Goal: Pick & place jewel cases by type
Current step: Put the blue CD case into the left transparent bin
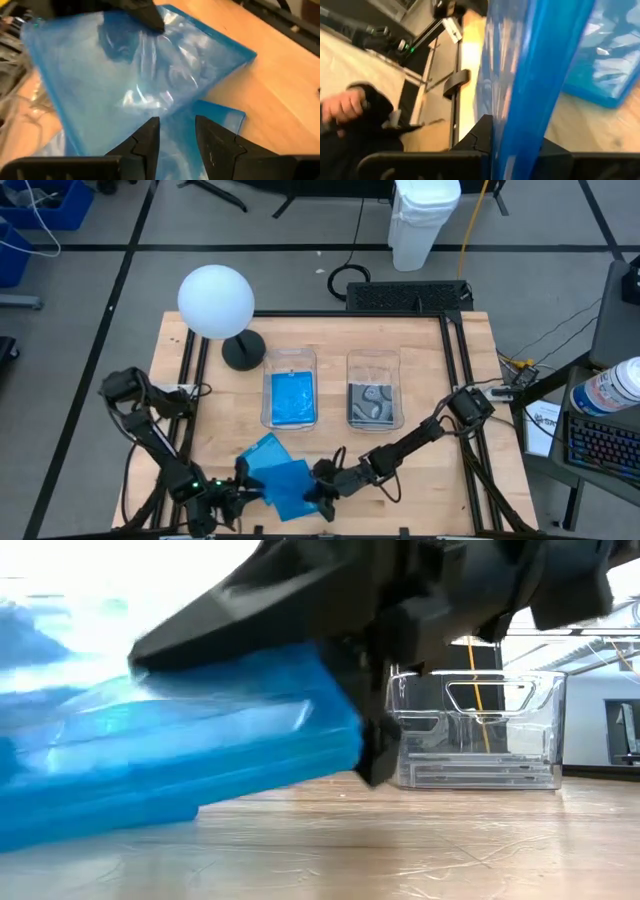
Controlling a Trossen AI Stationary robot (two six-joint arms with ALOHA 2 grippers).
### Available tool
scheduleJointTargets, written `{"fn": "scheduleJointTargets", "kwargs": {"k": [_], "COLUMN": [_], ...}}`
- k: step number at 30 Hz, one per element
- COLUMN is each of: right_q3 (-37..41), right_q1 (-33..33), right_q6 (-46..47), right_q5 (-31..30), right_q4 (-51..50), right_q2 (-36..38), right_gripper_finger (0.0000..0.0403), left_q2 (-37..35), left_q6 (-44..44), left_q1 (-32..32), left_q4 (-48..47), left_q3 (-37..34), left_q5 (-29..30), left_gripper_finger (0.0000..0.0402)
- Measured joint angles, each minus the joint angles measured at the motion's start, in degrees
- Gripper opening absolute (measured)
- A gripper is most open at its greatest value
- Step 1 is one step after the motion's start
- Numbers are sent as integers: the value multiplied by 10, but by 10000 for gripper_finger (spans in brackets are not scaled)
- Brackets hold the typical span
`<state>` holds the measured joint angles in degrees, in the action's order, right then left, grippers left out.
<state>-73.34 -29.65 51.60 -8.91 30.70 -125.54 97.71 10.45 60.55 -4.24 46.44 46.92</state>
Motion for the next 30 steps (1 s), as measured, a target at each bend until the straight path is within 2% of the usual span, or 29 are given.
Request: {"fn": "scheduleJointTargets", "kwargs": {"k": [6,12,14,19,24,28,30], "right_q3": [0,1,0,-1,-2,-1,-1], "right_q1": [-10,-11,3,57,159,239,269], "right_q6": [-71,-165,-184,-236,-190,-137,-115], "right_q5": [1,-58,-60,-63,-43,24,66], "right_q4": [-37,-119,-138,-136,-194,-276,-283], "right_q2": [42,137,172,255,306,305,294], "right_gripper_finger": [20,20,20,20,20,14,11], "left_q2": [-11,-12,-12,-12,-12,-12,-12], "left_q6": [36,126,138,155,157,156,157], "left_q1": [35,51,51,51,51,51,51], "left_q4": [1,14,14,14,13,6,-1], "left_q3": [0,0,0,0,0,0,0], "left_q5": [59,59,59,57,56,56,56], "left_gripper_finger": [131,131,131,131,131,131,131]}}
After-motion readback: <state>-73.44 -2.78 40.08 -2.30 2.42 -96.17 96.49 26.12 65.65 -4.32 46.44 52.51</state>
